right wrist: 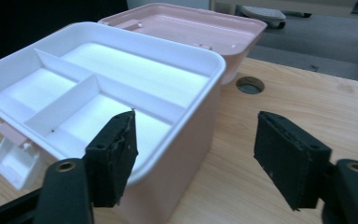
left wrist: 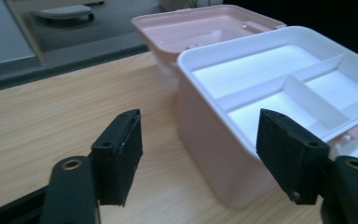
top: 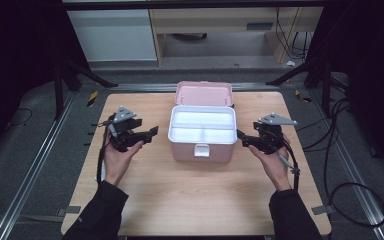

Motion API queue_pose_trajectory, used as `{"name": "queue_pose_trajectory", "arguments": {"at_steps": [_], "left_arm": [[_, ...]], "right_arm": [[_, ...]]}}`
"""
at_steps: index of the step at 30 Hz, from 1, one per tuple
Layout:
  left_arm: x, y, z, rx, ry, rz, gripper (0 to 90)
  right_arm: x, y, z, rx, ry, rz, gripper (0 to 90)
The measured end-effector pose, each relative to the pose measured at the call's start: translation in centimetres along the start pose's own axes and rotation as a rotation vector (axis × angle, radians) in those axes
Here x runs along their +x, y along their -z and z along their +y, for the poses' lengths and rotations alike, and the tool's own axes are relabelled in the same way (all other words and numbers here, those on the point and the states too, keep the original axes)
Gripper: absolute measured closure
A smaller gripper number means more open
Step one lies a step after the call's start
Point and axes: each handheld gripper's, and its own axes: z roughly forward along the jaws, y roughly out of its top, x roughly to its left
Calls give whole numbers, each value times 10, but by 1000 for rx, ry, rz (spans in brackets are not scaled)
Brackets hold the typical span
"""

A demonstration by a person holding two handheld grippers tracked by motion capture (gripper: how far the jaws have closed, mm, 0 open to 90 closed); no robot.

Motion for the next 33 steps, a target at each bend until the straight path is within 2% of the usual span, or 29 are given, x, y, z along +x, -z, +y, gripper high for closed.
{"name": "queue_pose_trajectory", "arguments": {"at_steps": [1,3,4,5,6,8,10,11,13,14,15,16,20,28,30,32,33], "left_arm": [[-5,-17,2,30,-4,-17,340],[-9,-32,2,53,-14,-44,357],[-9,-32,2,53,-14,-44,358],[-14,-44,0,65,-33,-58,358],[-14,-44,0,65,-33,-58,360],[-19,-57,-3,83,-62,-68,376],[-19,-60,-4,88,-66,-66,381],[-19,-64,-7,105,-63,-70,382],[-18,-65,-8,113,-61,-74,390],[-18,-66,-9,122,-63,-70,411],[-17,-66,-10,121,-61,-77,411],[-16,-64,-12,110,-44,-101,444],[-15,-61,-13,106,-31,-117,477],[-20,-48,-20,125,-61,-92,443],[-19,-43,-23,125,-58,-91,450],[-19,-37,-27,159,-80,-69,455],[-20,-35,-30,162,-75,-69,467]], "right_arm": [[1,-5,0,11,-3,9,347],[2,-15,-2,39,7,6,370],[2,-15,-2,39,7,6,370],[4,-21,-5,58,19,2,397],[4,-21,-5,58,19,2,397],[5,-26,-7,67,17,25,440],[6,-29,-7,73,12,37,474],[6,-30,-7,74,12,38,483],[6,-31,-7,73,10,38,502],[6,-33,-7,74,-9,56,543],[6,-33,-7,74,-9,56,543],[8,-35,-7,82,-6,48,540],[8,-36,-7,85,-15,48,548],[17,-34,-7,100,10,51,569],[22,-32,-8,105,20,52,569],[31,-30,-9,117,37,55,569],[34,-29,-9,120,44,62,569]]}}
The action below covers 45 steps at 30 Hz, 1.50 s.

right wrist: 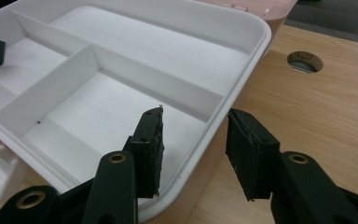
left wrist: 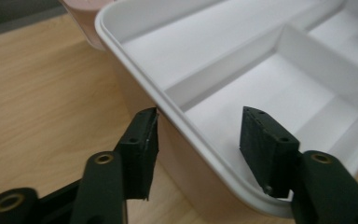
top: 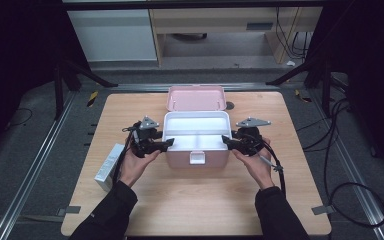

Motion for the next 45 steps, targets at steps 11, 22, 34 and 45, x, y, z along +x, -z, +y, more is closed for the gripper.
{"name": "queue_pose_trajectory", "arguments": {"at_steps": [11,22,34,45], "left_arm": [[1,9,-8,-20,-17,-3,506],[-1,12,-7,-28,-70,36,404],[13,53,6,-146,-198,28,431],[35,55,24,-140,-202,-39,419]], "right_arm": [[19,11,-8,8,2,-16,580],[10,23,-5,-59,14,2,452],[-20,51,10,-157,77,52,411],[-27,54,37,-149,169,90,422]]}}
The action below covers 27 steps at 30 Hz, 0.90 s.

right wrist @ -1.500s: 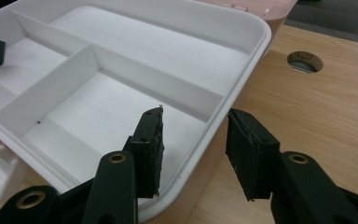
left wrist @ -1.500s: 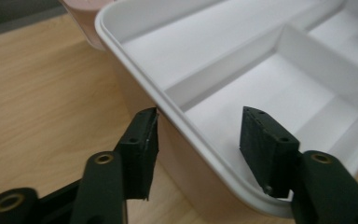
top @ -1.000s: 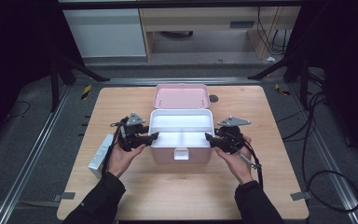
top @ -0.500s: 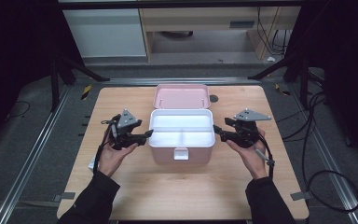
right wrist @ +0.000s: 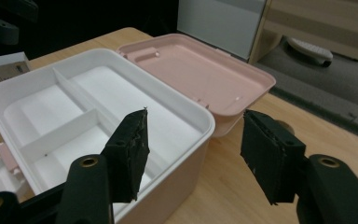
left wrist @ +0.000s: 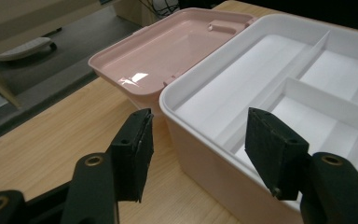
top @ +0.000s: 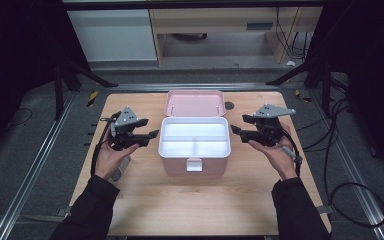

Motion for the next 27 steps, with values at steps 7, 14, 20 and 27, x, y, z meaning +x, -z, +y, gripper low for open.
{"name": "queue_pose_trajectory", "arguments": {"at_steps": [7,14,20,27], "left_arm": [[12,-2,22,21,-12,-72,457],[16,-13,32,50,-38,-144,511],[11,-26,33,115,-94,-188,566],[4,-48,42,256,-213,-282,609]], "right_arm": [[-8,-7,24,6,53,56,429],[-8,-27,34,107,146,139,474],[-7,-41,36,203,220,205,525],[-5,-51,33,284,312,271,585]]}}
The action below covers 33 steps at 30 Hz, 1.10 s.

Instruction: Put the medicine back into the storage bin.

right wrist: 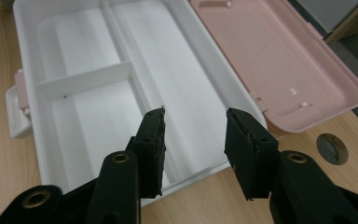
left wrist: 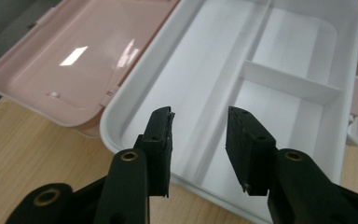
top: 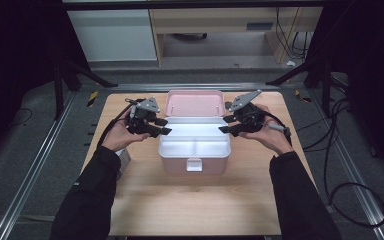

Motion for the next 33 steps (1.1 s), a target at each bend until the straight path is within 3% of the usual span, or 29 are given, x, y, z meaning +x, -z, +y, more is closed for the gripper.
{"name": "queue_pose_trajectory", "arguments": {"at_steps": [1,5,12,21,26,29,33], "left_arm": [[0,0,0,0,0,0,609],[-2,-10,5,90,-62,-16,625],[-1,-19,6,182,-112,-46,672],[2,-25,4,214,-124,-79,724],[2,-34,11,299,-169,-82,751],[3,-37,11,311,-172,-89,775],[9,-38,11,304,-146,-121,811]], "right_arm": [[0,-1,0,15,8,9,589],[1,-6,2,72,49,33,630],[3,-22,0,171,81,79,675],[7,-41,5,284,107,109,749],[6,-47,11,343,138,118,789],[5,-48,12,360,148,120,811],[5,-51,17,409,168,128,821]]}}
